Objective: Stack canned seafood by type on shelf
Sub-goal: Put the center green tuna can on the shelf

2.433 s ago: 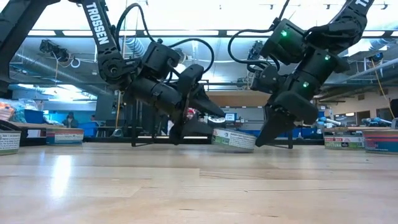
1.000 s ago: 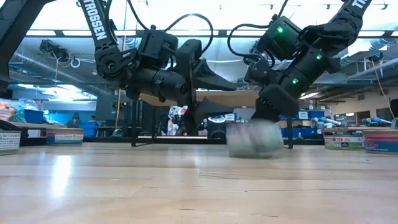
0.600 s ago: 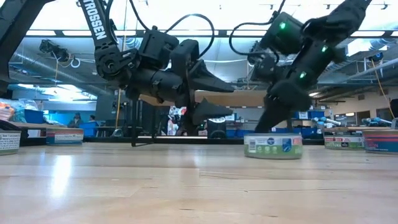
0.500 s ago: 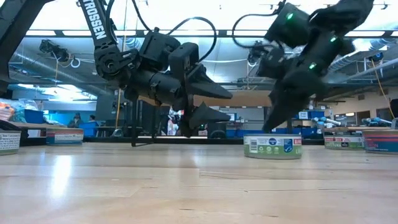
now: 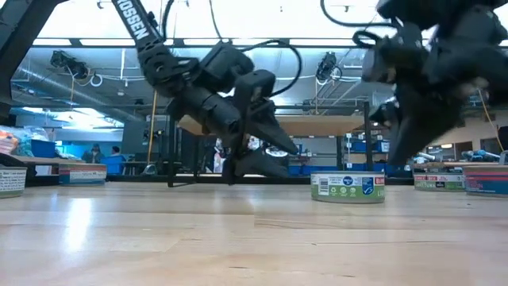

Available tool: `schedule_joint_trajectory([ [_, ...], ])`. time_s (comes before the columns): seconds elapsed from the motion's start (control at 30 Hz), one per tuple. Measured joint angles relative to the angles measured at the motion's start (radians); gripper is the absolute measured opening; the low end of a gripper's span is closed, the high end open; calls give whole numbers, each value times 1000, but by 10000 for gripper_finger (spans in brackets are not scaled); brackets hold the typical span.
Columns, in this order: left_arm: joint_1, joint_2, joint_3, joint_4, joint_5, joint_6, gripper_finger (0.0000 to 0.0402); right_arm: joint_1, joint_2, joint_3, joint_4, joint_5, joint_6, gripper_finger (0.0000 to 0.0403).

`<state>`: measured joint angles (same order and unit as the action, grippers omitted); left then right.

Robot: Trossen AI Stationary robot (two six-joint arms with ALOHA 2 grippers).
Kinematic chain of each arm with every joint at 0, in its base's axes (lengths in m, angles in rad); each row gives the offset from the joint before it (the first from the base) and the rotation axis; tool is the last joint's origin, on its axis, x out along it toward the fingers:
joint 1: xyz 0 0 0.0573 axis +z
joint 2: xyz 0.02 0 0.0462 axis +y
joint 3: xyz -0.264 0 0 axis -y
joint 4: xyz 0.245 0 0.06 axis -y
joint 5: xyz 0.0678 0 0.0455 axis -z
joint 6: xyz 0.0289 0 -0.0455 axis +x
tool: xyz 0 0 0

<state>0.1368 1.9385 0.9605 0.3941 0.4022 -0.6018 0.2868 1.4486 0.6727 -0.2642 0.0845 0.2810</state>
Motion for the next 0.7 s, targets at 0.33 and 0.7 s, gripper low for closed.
schedule_joint_trajectory([
  [0.33,23,65,124,-136,64,24,275,-45,123,-1,110,27,-78,6],
  [0.7,35,146,183,-111,217,-28,275,-100,178,0,182,76,-102,10],
])
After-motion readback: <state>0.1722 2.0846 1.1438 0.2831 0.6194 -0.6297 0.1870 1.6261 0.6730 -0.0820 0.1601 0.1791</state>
